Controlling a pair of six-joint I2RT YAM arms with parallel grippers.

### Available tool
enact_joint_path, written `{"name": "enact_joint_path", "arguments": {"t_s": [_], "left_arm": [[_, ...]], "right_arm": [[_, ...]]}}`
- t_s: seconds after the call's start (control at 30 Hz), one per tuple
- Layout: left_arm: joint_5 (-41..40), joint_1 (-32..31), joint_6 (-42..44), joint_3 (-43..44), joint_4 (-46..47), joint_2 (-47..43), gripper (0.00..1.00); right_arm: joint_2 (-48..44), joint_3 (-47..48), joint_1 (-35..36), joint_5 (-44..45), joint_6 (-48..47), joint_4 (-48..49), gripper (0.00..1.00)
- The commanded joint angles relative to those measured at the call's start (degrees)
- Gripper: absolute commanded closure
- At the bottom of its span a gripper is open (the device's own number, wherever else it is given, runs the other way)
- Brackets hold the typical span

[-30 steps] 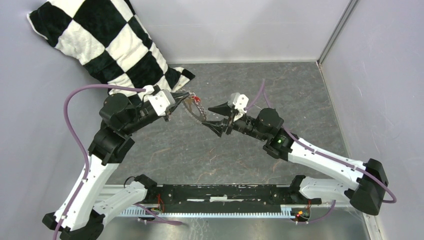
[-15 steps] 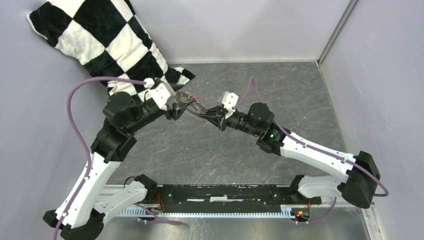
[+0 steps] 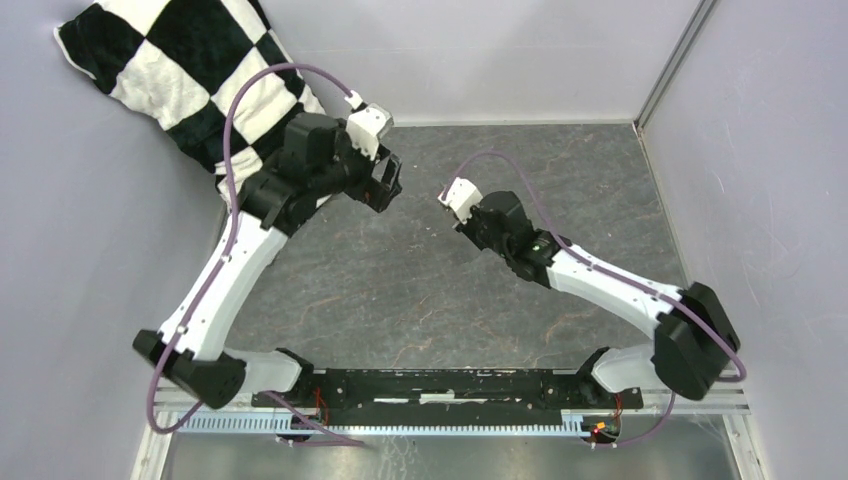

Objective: Put the keys on the keyring

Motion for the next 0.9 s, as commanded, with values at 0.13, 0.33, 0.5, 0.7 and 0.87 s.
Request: {"name": "enact_joint_path", "arguments": {"t_s": [0.13, 0.33, 0.5, 0.7, 0.87], "left_arm": [[6.9, 14.6, -0.6, 19.5, -22.9, 13.1, 0.0], [9.6, 21.9, 3.5, 12.2, -20.3, 12.4, 0.0], [8.8, 22.6, 5.1, 1.9, -13.7, 7.2, 0.0], [9.1, 23.7, 5.3, -4.9, -8.6, 4.4, 0.0], [9.9, 24.6, 4.2, -10.3, -3.2, 2.7, 0.0]], "right_arm": [[8.3, -1.3, 2.1, 19.7, -8.5, -0.8, 0.99], [18.8, -0.1, 9.4, 29.6, -14.3, 0.5, 0.98], [23.8, 1.0, 13.7, 28.8, -12.0, 0.1, 0.91], [21.2, -1.1, 15.4, 17.8, -6.0, -0.7, 0.09], [13.2, -5.8, 12.4, 12.4, -2.4, 0.5, 0.02]]}}
